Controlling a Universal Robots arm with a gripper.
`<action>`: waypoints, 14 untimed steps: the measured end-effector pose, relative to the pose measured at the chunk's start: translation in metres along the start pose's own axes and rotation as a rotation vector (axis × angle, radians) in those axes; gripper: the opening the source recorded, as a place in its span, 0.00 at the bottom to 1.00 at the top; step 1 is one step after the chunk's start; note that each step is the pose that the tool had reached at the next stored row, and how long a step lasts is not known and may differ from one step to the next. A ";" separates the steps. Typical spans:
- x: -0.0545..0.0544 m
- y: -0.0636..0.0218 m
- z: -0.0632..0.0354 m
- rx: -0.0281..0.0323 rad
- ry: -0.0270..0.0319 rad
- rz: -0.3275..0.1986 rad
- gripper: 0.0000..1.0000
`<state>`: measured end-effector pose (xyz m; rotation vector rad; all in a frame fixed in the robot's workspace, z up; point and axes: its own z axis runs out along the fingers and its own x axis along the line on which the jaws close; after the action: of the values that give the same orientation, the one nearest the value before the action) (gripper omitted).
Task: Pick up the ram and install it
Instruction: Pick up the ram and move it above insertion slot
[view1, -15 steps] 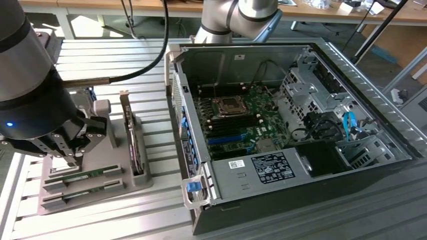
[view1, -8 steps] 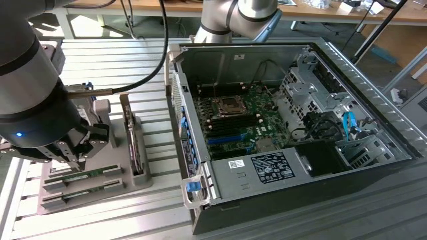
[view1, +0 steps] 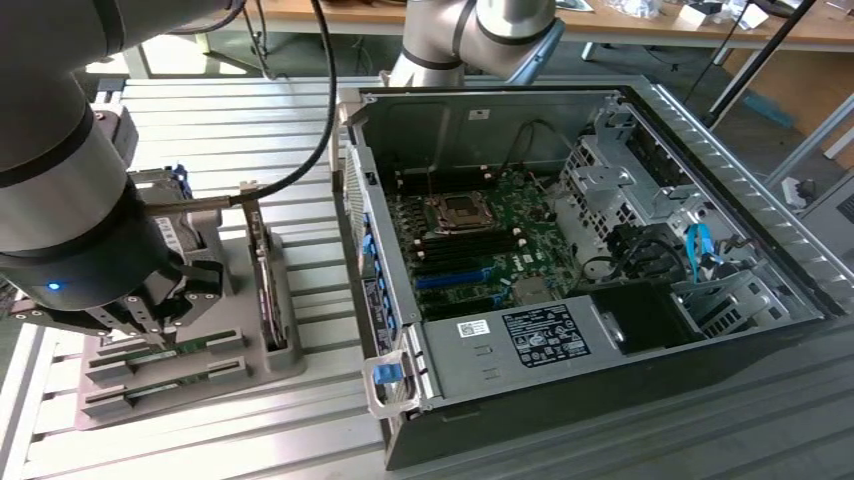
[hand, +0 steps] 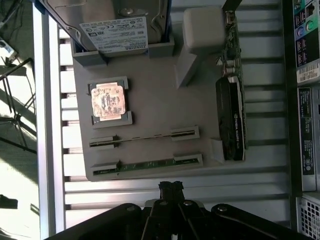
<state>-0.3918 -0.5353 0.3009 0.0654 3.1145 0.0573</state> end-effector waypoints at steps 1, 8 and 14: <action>0.000 -0.0001 0.0017 0.0000 0.0000 0.000 0.10; 0.000 -0.0009 0.0156 -0.0001 0.0003 -0.003 0.10; 0.001 -0.0015 0.0274 -0.0001 0.0004 -0.005 0.10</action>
<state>-0.3918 -0.5358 0.2735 0.0570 3.1150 0.0573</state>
